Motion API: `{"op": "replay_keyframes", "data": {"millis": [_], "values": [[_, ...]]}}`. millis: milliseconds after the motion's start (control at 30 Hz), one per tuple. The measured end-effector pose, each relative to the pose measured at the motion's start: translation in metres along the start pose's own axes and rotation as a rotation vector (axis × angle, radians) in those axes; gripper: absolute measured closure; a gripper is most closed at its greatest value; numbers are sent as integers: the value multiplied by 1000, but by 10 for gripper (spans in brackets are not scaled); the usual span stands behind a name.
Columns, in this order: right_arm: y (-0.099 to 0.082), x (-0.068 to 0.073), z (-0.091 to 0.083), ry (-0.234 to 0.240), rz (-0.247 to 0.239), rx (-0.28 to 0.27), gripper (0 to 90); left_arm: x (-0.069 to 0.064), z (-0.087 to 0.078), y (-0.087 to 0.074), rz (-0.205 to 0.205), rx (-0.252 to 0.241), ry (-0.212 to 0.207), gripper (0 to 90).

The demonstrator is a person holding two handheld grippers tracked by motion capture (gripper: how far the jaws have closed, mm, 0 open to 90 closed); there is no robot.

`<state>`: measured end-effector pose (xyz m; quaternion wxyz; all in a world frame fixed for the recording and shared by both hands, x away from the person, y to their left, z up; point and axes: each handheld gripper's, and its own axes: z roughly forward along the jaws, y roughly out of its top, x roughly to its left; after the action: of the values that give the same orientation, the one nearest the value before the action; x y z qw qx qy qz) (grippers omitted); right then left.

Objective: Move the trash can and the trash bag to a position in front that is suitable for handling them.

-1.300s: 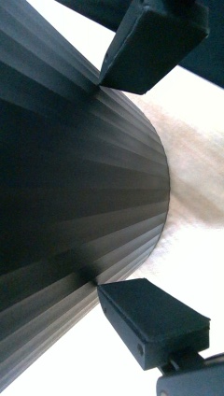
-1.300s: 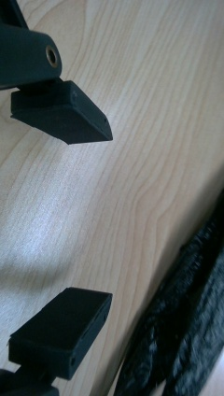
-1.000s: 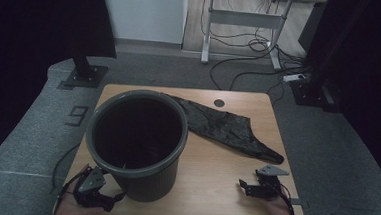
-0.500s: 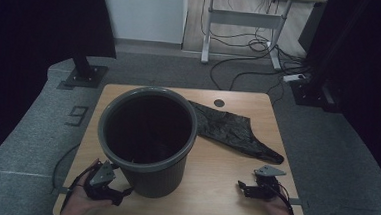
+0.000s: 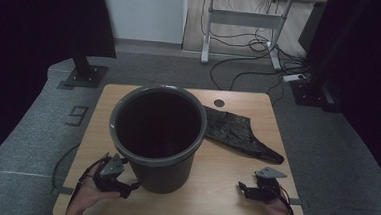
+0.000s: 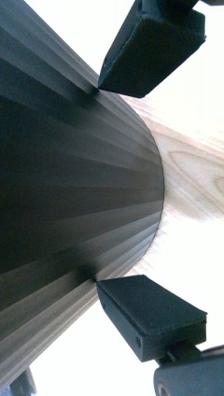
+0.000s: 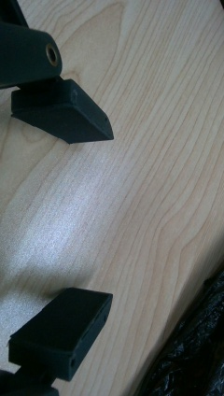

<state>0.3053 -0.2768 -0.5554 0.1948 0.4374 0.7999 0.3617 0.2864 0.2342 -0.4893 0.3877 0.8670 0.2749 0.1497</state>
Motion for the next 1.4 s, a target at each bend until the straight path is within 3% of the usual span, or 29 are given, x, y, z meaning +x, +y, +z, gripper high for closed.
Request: {"op": "replay_keyframes", "data": {"millis": [333, 567, 800, 933, 1067, 1233, 1400], "values": [[0, 0, 0, 0, 2, 0, 177, 2, 10, 9, 10, 4, -14, 65], [0, 0, 0, 0, 2, 0, 177, -5, 20, 17, 21, -6, 4, 89], [0, 0, 0, 0, 2, 0, 177, -8, 20, 16, 24, -6, 31, 116], [0, 0, 0, 0, 2, 0, 177, -6, 14, 8, -1, -13, 51, 129], [0, 0, 0, 0, 3, 0, 177, -5, 2, -2, -10, -10, 104, 136], [0, 0, 0, 0, 3, 0, 177, -3, -11, -18, -44, -23, 125, 142], [0, 0, 0, 0, 3, 0, 177, -3, -20, -33, -48, -22, 142, 151]]}}
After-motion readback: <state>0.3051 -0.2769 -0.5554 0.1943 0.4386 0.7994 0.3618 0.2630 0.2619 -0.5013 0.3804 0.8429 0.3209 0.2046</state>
